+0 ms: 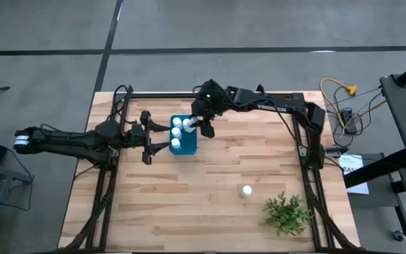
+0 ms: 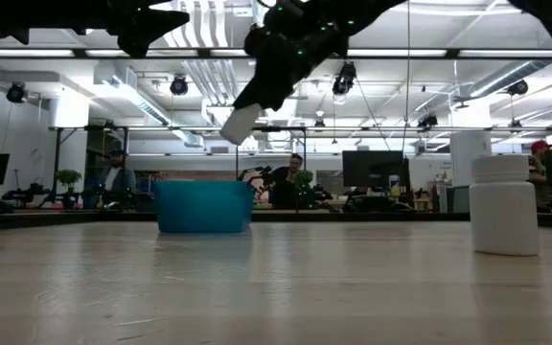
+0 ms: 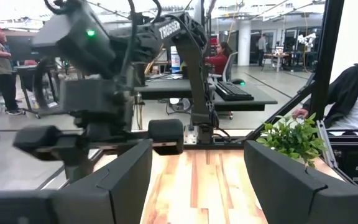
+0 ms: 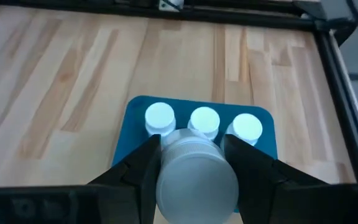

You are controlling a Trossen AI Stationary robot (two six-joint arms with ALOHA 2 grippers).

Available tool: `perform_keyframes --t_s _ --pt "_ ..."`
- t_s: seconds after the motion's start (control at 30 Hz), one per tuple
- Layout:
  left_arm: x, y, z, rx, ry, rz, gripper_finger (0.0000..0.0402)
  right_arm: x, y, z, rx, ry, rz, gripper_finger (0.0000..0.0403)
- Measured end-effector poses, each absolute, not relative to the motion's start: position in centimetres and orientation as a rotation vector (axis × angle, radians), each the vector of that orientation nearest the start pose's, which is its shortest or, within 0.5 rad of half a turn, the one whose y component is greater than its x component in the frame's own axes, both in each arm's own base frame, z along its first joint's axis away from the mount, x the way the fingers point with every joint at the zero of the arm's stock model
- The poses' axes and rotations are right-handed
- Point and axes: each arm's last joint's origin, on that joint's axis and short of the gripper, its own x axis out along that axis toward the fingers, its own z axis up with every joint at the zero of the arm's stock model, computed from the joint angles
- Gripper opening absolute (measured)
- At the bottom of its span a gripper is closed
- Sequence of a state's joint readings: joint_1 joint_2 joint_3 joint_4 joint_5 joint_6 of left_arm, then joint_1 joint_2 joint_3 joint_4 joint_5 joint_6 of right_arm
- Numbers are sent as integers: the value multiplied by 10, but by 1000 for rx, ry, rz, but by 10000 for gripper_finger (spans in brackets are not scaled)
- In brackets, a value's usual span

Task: Pick and place pill bottles into a basket
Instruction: Put the white medicine bottle into the blue bin

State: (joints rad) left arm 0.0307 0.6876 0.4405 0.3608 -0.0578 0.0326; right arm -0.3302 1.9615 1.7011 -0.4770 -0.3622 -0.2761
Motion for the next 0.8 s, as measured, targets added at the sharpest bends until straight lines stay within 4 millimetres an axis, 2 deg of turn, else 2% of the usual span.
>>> perform_keyframes --t_s 0.2,0.37,0.6,0.8 --pt "167 7 276 16 -94 91 238 447 -142 279 -11 783 77 146" --pt "168 7 279 -29 -107 89 238 464 -146 256 -11 883 107 146" --pt "168 7 283 -48 -149 87 238 469 -146 234 -1 953 124 146" --pt "169 7 282 -48 -141 88 238 472 -142 233 -48 947 119 146"
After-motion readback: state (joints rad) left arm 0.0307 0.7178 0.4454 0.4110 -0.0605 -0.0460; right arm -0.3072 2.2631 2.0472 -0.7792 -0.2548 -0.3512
